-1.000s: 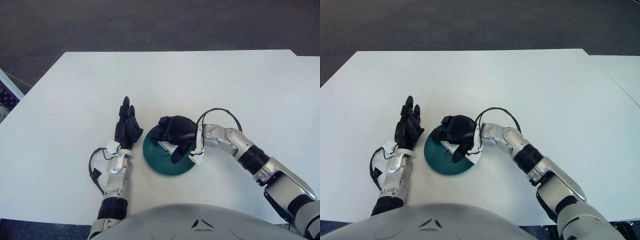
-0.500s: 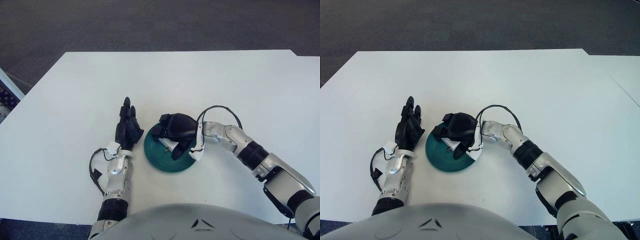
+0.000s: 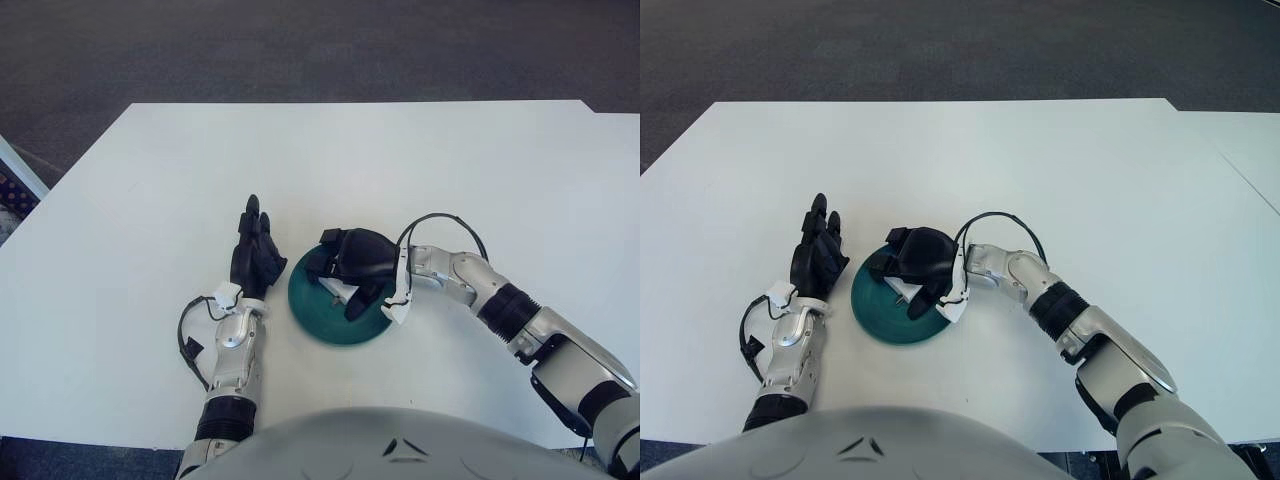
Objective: Put the charger into the plate.
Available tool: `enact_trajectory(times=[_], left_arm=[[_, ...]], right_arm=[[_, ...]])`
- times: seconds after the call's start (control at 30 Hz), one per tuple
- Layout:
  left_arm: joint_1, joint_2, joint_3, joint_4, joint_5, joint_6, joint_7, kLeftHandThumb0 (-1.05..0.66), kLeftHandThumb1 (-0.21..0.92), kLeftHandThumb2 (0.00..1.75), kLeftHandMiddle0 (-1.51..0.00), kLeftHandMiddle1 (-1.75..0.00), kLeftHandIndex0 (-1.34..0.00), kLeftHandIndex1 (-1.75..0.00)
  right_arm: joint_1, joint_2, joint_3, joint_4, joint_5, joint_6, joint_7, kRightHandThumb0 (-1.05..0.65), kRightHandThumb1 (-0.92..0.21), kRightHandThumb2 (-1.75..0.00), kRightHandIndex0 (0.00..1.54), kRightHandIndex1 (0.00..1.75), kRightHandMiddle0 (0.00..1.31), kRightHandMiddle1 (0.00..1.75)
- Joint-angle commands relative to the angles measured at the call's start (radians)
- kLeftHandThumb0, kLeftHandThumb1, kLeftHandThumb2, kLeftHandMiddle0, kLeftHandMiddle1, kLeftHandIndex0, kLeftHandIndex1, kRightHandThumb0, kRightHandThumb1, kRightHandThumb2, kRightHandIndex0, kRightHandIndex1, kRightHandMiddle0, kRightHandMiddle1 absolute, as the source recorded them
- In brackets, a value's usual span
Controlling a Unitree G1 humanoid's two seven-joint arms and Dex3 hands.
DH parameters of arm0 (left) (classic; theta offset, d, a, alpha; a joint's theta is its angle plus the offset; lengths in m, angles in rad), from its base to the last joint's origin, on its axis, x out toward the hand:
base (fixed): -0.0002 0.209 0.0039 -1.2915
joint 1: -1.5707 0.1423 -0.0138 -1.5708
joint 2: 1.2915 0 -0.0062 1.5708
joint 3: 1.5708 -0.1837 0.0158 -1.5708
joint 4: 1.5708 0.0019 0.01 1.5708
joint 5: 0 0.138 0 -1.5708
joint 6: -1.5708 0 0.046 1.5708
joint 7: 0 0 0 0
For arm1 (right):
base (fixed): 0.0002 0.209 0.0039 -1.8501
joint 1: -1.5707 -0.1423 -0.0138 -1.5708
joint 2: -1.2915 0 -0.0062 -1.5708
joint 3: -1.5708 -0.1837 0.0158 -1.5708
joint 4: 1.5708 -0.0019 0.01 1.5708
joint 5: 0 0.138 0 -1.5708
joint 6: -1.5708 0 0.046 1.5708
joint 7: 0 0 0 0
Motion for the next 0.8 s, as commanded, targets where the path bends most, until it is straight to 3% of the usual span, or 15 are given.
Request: enact_trajectory(times=[0.0, 0.1, 0.17, 0.27, 0.4, 0.77], left_arm=[[0.032, -0.005, 0.005, 0.020, 0.024, 0.046, 0.035, -1.04, 0.92, 1.00, 0.00, 0.00, 0.00, 0.00], [0.030, -0.007, 0.009, 0.018, 0.024, 0.047, 0.046, -1.04, 0.92, 1.02, 0.00, 0.00, 0.00, 0.00], [0.030, -0.004, 0.008, 0.013, 0.036, 0.056, 0.058, -1.05, 0.92, 1.03, 0.00, 0.00, 0.00, 0.00], [0.034, 0.007, 0.004, -0.004, 0.054, 0.082, 0.068, -1.05, 0.92, 1.04, 0.00, 0.00, 0.00, 0.00], [0.040, 0.034, 0.004, -0.027, 0.073, 0.120, 0.066, -1.05, 0.92, 1.05, 0.00, 0.00, 0.00, 0.00], [0.046, 0.063, 0.023, -0.064, 0.059, 0.193, 0.055, -1.05, 0.92, 1.08, 0.00, 0.00, 0.00, 0.00]], right_arm=[[0.027, -0.036, 0.026, 0.019, -0.006, -0.012, 0.073, -0.96, -0.92, -0.97, 0.21, 1.10, 0.02, 1.34], [0.024, -0.036, 0.026, 0.014, 0.005, -0.013, 0.097, -0.99, -0.92, -1.01, 0.23, 0.68, 0.01, 1.06], [0.025, -0.037, 0.023, 0.005, 0.023, -0.010, 0.128, -1.02, -0.92, -1.04, 0.23, 0.32, 0.00, 0.74], [0.035, -0.038, 0.014, -0.009, 0.059, 0.001, 0.166, -1.04, -0.92, -1.07, 0.16, 0.12, 0.00, 0.41], [0.069, -0.050, -0.015, -0.043, 0.120, 0.005, 0.186, -1.05, -0.92, -1.07, 0.04, 0.03, 0.00, 0.10], [0.132, -0.042, -0.059, -0.057, 0.116, -0.012, 0.092, -1.05, -0.92, -1.01, 0.00, 0.00, 0.00, 0.00]])
